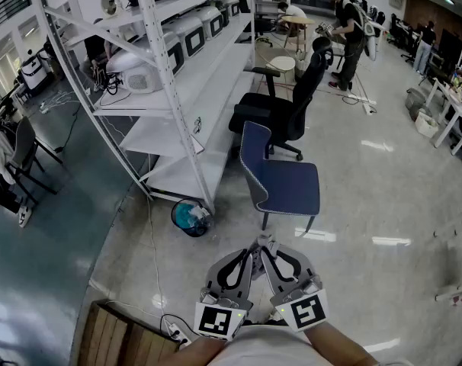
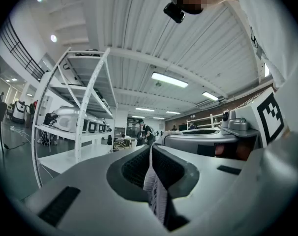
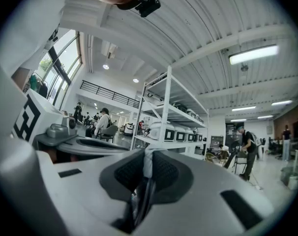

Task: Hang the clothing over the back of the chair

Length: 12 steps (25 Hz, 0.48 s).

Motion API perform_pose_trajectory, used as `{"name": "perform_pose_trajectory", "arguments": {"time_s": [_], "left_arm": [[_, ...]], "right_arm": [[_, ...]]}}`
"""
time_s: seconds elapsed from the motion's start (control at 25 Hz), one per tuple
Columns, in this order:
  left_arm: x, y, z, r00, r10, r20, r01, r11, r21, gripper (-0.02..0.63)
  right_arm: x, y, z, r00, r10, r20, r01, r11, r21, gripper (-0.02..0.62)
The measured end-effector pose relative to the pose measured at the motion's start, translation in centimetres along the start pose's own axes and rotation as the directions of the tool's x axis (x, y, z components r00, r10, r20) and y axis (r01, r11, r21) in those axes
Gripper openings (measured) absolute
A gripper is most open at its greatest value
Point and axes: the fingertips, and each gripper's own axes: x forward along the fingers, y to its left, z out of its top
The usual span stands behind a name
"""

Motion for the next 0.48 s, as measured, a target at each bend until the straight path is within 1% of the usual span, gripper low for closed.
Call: {"name": "perform_pose_trajectory", "arguments": {"time_s": [0.16, 0.32, 0.48], "left_arm": [[0.2, -0.6, -0.2, 1.000, -0.007, -0.007, 0.007, 1.000, 0.006, 0.020], [0.6, -0.5, -0.6, 1.000, 0.009, -0.018, -0.009, 1.000, 0.001, 0.020], [1.5, -0.9, -0.8, 1.000, 0.015, -0.021, -0.015, 1.000, -0.001, 0.020]], "right_arm": [[0.0, 0.0, -0.3, 1.000, 0.009, -0.002, -0.009, 1.000, 0.000, 0.038], [0.0, -0.3, -0.6, 1.000, 0.016, -0.006, -0.015, 1.000, 0.003, 0.038], [-0.3, -1.4, -0.8, 1.000, -0.001, 0.004, 0.001, 1.000, 0.027, 0.038]]}}
